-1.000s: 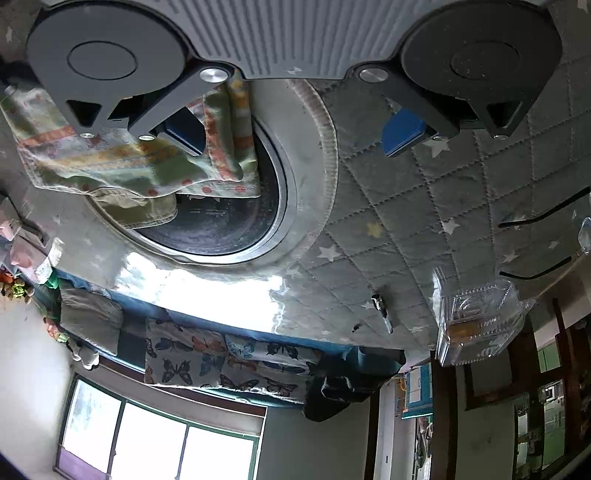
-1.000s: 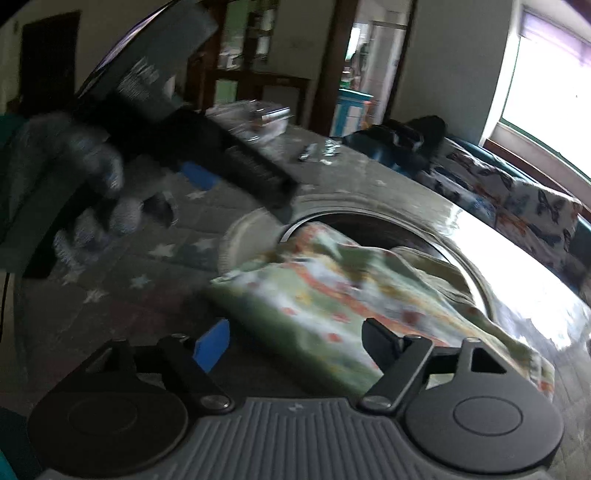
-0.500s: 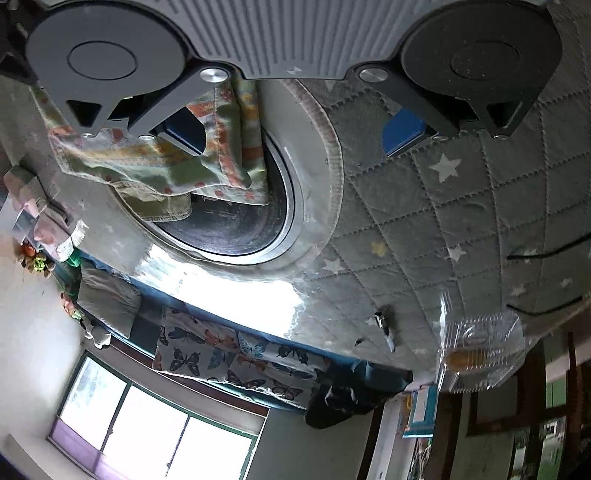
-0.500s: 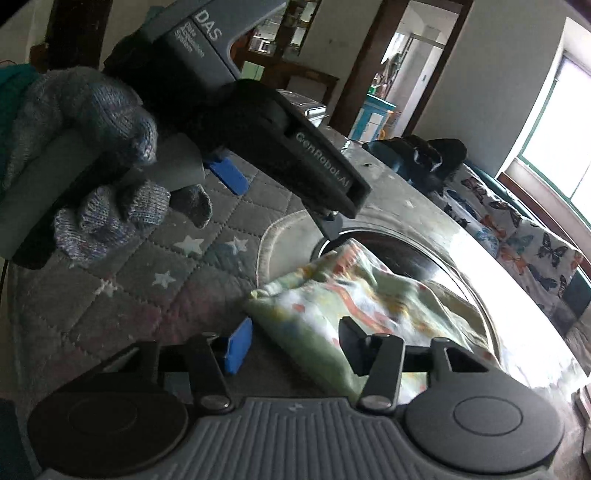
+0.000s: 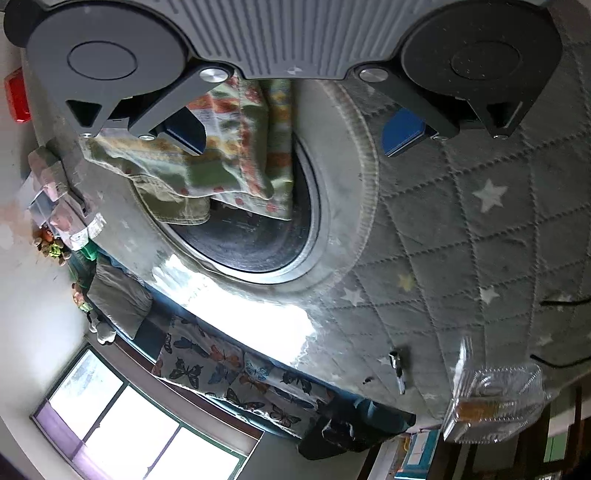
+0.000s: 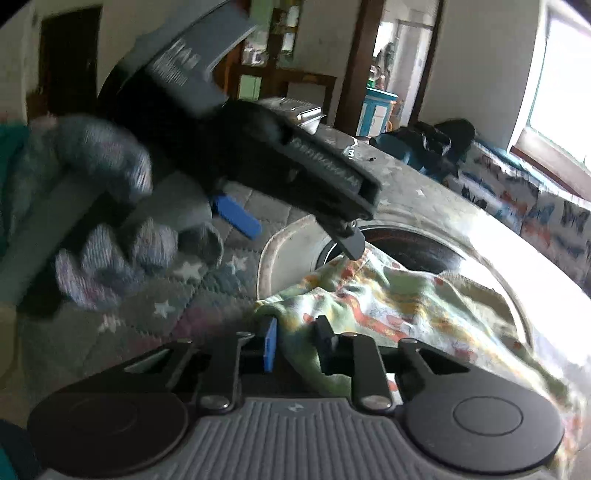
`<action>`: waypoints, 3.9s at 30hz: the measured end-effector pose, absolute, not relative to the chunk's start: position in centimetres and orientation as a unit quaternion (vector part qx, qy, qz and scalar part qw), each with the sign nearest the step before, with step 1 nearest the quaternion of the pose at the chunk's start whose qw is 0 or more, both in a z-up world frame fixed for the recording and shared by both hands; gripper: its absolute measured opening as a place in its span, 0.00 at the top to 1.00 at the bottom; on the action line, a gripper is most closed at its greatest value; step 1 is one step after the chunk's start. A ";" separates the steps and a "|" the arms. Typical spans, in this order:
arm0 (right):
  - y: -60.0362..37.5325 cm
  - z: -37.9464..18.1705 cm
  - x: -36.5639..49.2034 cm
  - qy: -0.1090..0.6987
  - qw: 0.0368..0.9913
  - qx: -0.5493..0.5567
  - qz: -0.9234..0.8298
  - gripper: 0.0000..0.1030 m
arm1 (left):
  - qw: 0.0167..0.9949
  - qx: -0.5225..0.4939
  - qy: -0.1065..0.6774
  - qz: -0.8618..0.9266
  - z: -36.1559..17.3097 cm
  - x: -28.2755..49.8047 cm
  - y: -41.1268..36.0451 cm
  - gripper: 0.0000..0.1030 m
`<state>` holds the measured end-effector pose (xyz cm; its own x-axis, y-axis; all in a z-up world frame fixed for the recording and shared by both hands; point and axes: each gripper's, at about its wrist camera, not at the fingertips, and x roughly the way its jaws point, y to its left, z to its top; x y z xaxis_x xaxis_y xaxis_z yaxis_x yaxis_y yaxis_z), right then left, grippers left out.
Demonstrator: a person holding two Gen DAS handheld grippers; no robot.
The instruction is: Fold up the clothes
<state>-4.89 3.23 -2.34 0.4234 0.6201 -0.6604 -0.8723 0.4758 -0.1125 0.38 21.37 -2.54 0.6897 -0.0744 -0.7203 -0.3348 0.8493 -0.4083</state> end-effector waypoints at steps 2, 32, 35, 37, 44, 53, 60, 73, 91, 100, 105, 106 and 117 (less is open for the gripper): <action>2.5 -1.8 -4.5 0.280 0.817 -0.204 0.461 0.83 | 0.877 -0.273 0.388 0.074 -2.6 0.5 21.3 0.00; -4.1 0.3 -1.7 0.291 0.837 -0.073 0.457 0.76 | 0.817 -0.406 0.407 0.038 -4.8 2.1 19.7 0.87; -5.6 0.5 -0.6 0.296 0.850 -0.061 0.431 0.71 | 0.820 -0.399 0.408 0.039 -4.8 2.1 19.6 0.87; -6.8 0.5 0.5 0.297 0.863 -0.061 0.404 0.68 | 0.822 -0.394 0.409 0.039 -4.7 2.1 19.6 0.87; -11.1 -0.3 5.5 0.296 0.906 -0.070 0.293 0.49 | 0.828 -0.379 0.412 0.040 -4.5 2.4 19.4 0.87; -16.6 -3.5 12.4 0.339 0.921 -0.003 0.192 0.43 | 0.834 -0.360 0.416 0.038 -4.5 3.0 19.1 0.87; -17.5 -5.1 13.3 0.356 0.912 0.030 0.201 0.42 | 0.840 -0.345 0.417 0.038 -4.4 3.3 19.0 0.87; -17.2 -3.1 10.2 0.330 0.918 0.043 0.215 0.92 | 0.857 -0.303 0.416 0.032 -3.6 3.6 18.1 0.89; -24.5 2.4 4.5 0.265 0.957 0.035 0.112 0.92 | 0.876 -0.233 0.415 -0.081 -0.2 7.4 8.1 0.90; -28.6 2.8 4.1 0.256 0.964 0.035 0.066 0.92 | 0.874 -0.193 0.432 -0.116 0.0 10.0 2.4 0.90; -30.1 2.6 4.6 0.257 0.964 0.041 0.050 0.92 | 0.877 -0.175 0.430 -0.124 0.6 11.2 0.4 0.90; -30.3 2.6 4.7 0.256 0.964 0.042 0.049 0.92 | 0.878 -0.172 0.429 -0.125 0.8 11.5 0.1 0.90; -31.7 0.8 7.0 0.271 0.961 0.053 0.032 0.92 | 0.878 -0.138 0.445 -0.107 -0.5 14.4 -1.6 0.90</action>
